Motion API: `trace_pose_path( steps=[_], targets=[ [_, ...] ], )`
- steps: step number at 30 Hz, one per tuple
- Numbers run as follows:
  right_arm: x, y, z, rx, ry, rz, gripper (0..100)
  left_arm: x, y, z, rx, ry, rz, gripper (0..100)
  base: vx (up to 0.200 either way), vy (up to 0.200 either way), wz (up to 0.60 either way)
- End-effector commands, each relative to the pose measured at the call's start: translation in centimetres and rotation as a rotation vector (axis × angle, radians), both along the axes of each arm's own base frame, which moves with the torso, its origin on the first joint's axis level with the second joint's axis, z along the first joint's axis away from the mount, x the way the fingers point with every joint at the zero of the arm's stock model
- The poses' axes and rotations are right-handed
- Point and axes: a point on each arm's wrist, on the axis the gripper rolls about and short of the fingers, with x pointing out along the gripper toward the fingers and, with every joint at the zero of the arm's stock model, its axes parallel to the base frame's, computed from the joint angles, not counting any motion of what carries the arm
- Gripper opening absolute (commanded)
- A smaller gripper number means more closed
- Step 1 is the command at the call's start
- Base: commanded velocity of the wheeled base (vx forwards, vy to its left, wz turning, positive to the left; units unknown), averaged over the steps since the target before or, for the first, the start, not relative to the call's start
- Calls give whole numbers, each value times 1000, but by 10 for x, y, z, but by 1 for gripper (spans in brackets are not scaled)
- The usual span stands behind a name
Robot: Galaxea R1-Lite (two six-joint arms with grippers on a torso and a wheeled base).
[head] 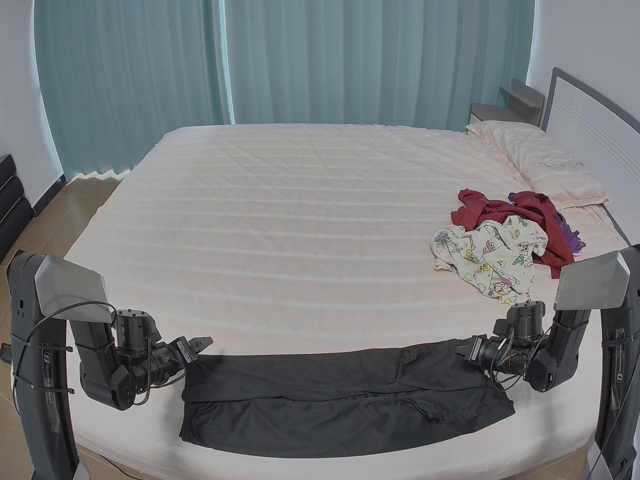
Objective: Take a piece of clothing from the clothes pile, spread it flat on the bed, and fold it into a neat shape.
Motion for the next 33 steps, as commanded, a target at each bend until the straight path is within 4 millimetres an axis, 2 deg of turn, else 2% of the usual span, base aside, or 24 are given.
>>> trace_pose_path(
  steps=[1, 2, 6, 17, 18, 22, 27, 33],
  targets=[
    [0, -4, 1, 0, 0, -13, 0, 0, 0, -1, 0, 2, -1, 100, 0, 0, 0],
    [-1, -10, 3, -2, -5, -29, 0, 0, 0, -1, 0, 2, -1, 100, 0, 0, 0],
    [-1, -13, 5, -1, -13, -39, 0, 0, -1, -2, 3, 4, -1, 100, 0, 0, 0],
    [-1, -11, 2, -11, -20, -25, 0, 0, -1, -2, 5, 2, -1, 100, 0, 0, 0],
    [-2, -10, 2, -12, -17, -22, 100, 0, -1, -2, 5, 2, -1, 100, 0, 0, 0],
    [-2, -10, 3, -12, -25, -21, 100, -1, -1, -1, 19, 1, -7, 100, 0, 0, 0],
    [1, -12, 14, -12, -90, -35, 100, -17, 0, 5, 104, 8, -70, 100, 0, 0, 0],
    [3, -14, 10, -12, -88, -42, 100, -19, -5, 10, 127, -12, -105, 100, 0, 0, 0]
  ],
)
